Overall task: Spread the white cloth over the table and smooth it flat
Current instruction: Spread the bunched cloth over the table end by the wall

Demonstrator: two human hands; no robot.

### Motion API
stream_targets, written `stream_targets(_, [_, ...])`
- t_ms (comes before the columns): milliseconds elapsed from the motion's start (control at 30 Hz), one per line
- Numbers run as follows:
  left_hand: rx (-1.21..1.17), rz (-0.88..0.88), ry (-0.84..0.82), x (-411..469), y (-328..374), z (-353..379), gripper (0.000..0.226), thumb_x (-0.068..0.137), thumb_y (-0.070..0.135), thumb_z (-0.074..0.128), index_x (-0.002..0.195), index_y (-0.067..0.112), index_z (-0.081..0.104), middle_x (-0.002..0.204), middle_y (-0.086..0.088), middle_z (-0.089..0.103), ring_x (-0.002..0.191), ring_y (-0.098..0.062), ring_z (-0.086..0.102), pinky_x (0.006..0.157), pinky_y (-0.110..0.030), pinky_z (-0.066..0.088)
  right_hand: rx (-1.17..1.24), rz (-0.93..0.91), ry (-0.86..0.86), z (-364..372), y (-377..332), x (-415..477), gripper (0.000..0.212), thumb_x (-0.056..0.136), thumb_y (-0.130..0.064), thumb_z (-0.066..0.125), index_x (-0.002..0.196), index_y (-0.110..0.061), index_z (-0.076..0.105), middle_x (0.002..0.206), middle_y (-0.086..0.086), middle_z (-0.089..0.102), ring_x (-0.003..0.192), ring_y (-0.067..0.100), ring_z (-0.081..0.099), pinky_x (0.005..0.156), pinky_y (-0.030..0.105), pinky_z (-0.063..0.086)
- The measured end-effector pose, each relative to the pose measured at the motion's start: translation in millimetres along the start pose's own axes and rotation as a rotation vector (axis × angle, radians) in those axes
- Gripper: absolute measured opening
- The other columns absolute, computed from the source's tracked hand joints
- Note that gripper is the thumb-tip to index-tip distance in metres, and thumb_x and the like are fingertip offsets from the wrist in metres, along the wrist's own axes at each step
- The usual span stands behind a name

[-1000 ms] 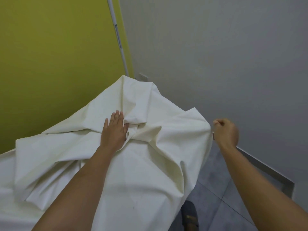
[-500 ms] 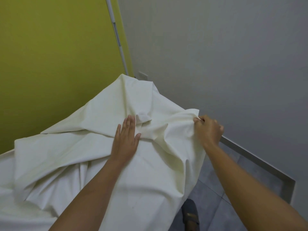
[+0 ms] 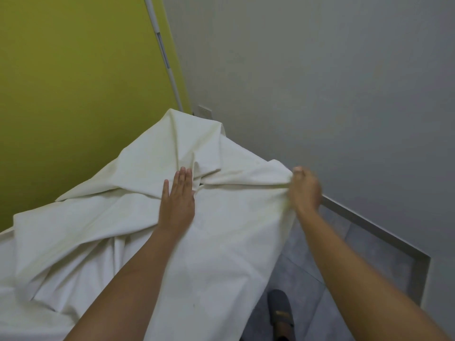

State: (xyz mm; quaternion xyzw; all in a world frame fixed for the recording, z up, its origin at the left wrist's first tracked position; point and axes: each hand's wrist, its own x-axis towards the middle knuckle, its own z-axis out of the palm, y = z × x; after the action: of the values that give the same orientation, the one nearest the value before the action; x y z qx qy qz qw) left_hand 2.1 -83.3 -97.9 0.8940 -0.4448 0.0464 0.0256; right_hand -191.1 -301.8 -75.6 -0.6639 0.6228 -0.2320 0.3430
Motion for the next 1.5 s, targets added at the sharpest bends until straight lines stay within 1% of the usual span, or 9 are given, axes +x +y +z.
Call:
stream_targets(133, [-0.048,-0.017,-0.038,3,2,-2,0.058,0.094,0.010,0.048,0.147,0.001,0.026,0.153,-0.016,0.030,0.140,-0.030,0.033,0.112,-0.051,0.026,-0.201,-0.203,-0.126,22,-9,-23,0.034,0.096,-0.032,0.045,0.127,-0.023,0.056,0.134,-0.001,0.056,0.131,0.021,0.040,0.114,0.048,0.010])
stream_targets(333, [-0.014,-0.029,-0.121,3,1,2,0.056,0.101,0.018,0.028,0.151,0.008,0.004,0.160,-0.008,0.009,0.147,-0.022,0.012,0.117,-0.044,0.009,-0.231,-0.161,0.033,5,-1,1,0.018,0.094,-0.026,0.052,0.100,-0.018,0.067,0.101,0.010,0.069,0.111,0.027,0.052,0.111,0.041,0.020])
stream_targets(433, [-0.005,-0.032,-0.112,4,0,6,0.057,0.101,0.020,0.025,0.151,0.010,-0.002,0.160,-0.006,0.004,0.148,-0.019,0.007,0.118,-0.042,0.005,-0.128,-0.049,0.156,4,-2,-3,0.015,0.093,-0.023,0.051,0.097,-0.016,0.065,0.101,0.012,0.068,0.111,0.027,0.052,0.110,0.041,0.020])
stream_targets(500, [-0.026,-0.027,-0.107,4,0,6,0.057,0.101,0.018,0.028,0.151,0.009,0.001,0.160,-0.007,0.007,0.148,-0.020,0.010,0.118,-0.043,0.006,-0.156,-0.073,0.157,10,-1,-16,0.019,0.093,-0.020,0.050,0.108,-0.016,0.062,0.116,0.011,0.065,0.120,0.025,0.048,0.113,0.042,0.015])
stream_targets(600, [-0.064,-0.032,-0.088,6,0,6,0.057,0.100,0.017,0.031,0.151,0.008,0.005,0.160,-0.008,0.010,0.147,-0.021,0.012,0.118,-0.043,0.007,-0.295,-0.257,0.048,27,-2,-43,0.050,0.094,-0.022,0.049,0.142,-0.017,0.038,0.155,0.005,0.031,0.145,0.020,0.020,0.116,0.044,-0.001])
stream_targets(700, [-0.102,-0.061,-0.093,10,1,4,0.058,0.101,0.024,0.025,0.152,0.012,0.001,0.161,-0.003,0.005,0.148,-0.015,0.006,0.118,-0.040,0.002,-0.447,-0.427,-0.097,47,-3,-67,0.067,0.097,-0.031,0.041,0.152,-0.014,0.007,0.161,0.004,0.000,0.148,0.021,-0.003,0.115,0.046,-0.012])
stream_targets(800, [-0.178,-0.058,-0.061,20,4,-5,0.060,0.101,0.037,0.024,0.152,0.015,0.001,0.161,-0.001,0.002,0.148,-0.013,0.002,0.119,-0.038,0.000,-0.524,-0.477,-0.219,65,-5,-79,0.069,0.099,-0.037,0.032,0.151,-0.012,-0.005,0.161,0.005,-0.010,0.147,0.022,-0.012,0.116,0.047,-0.014])
stream_targets(1000, [-0.030,0.185,-0.039,42,-6,-1,0.057,0.102,0.034,0.022,0.150,0.022,-0.005,0.160,-0.004,-0.005,0.148,-0.019,0.000,0.118,-0.041,0.003,-0.534,-0.461,-0.219,78,-1,-79,0.066,0.099,-0.041,0.027,0.152,-0.013,0.001,0.161,0.003,-0.006,0.147,0.018,-0.012,0.118,0.043,-0.011])
stream_targets(1500, [0.099,0.081,-0.147,158,-69,20,0.056,0.103,0.034,0.020,0.152,0.011,0.006,0.161,-0.009,0.005,0.148,-0.022,0.006,0.117,-0.049,0.006,-0.622,-0.476,-0.221,82,-1,-84,0.065,0.097,-0.046,0.014,0.153,-0.015,0.000,0.161,-0.001,-0.005,0.145,0.012,-0.017,0.117,0.041,-0.017])
